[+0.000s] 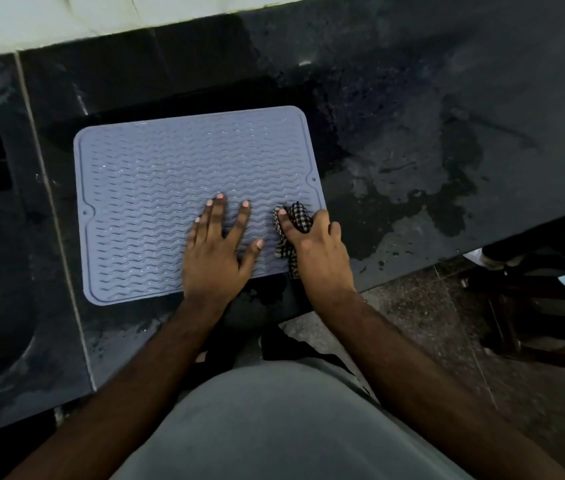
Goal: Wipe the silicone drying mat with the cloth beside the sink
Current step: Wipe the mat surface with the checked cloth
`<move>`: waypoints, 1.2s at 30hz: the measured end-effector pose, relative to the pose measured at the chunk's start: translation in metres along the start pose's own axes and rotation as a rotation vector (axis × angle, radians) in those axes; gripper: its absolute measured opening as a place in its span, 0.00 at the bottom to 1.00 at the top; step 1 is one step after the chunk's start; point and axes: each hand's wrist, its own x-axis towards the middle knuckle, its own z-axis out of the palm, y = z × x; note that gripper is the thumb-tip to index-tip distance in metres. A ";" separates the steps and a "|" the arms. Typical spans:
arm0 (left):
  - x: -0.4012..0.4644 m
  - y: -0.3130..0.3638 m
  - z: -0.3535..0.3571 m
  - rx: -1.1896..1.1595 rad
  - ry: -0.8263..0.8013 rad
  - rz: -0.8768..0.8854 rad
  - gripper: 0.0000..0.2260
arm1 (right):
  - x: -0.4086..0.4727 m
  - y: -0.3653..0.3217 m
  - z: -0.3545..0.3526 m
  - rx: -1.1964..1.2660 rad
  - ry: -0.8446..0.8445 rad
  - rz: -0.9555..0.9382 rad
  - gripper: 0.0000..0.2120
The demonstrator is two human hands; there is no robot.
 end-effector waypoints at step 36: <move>0.034 -0.004 -0.038 0.039 -0.301 0.096 0.48 | 0.028 0.008 0.006 0.250 0.184 -0.061 0.29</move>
